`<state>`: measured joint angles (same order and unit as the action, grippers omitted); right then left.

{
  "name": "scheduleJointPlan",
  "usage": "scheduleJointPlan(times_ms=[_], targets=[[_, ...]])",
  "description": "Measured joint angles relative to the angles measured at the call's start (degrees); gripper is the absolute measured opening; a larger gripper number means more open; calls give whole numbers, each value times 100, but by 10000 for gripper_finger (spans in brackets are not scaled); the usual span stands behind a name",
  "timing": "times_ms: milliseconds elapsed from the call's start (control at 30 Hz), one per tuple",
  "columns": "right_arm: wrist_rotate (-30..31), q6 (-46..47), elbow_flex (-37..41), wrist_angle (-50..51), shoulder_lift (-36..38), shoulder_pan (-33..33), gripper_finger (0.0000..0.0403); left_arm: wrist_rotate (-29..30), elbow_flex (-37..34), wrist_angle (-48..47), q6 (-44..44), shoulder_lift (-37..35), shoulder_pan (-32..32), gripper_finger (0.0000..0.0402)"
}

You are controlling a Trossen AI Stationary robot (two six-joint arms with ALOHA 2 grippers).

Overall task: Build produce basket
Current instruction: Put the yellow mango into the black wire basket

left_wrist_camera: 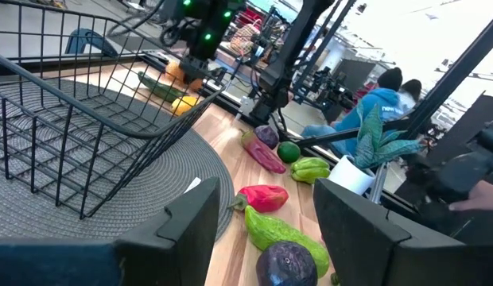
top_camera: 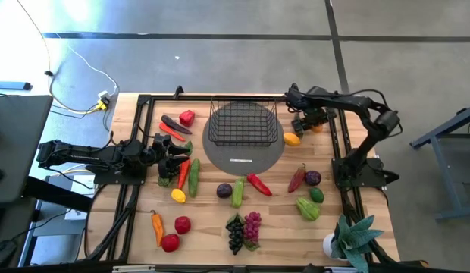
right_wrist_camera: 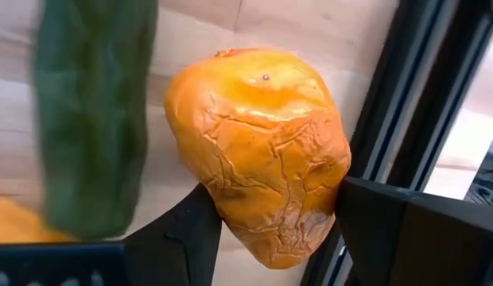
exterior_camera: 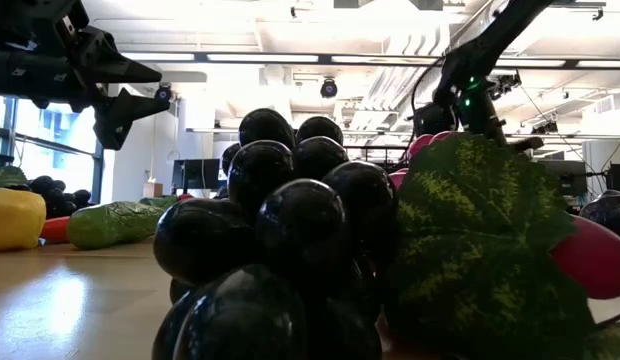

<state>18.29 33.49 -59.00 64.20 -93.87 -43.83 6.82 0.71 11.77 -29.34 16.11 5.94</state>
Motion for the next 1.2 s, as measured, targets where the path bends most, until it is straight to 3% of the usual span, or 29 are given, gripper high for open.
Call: scheduleJointPlan(times_ms=[300, 567, 933, 1200], targets=[[19, 647, -68, -25, 1289, 419, 187, 1, 2, 0, 0, -1, 0, 195], [82, 943, -486, -815, 2256, 866, 187, 133, 0, -11, 2, 1, 1, 195], [-40, 812, -688, -3032, 2422, 1790, 188, 139, 0, -13, 2, 1, 2, 195], [4, 807, -682, -3401, 2420, 2446, 188, 136, 0, -13, 2, 0, 0, 195]])
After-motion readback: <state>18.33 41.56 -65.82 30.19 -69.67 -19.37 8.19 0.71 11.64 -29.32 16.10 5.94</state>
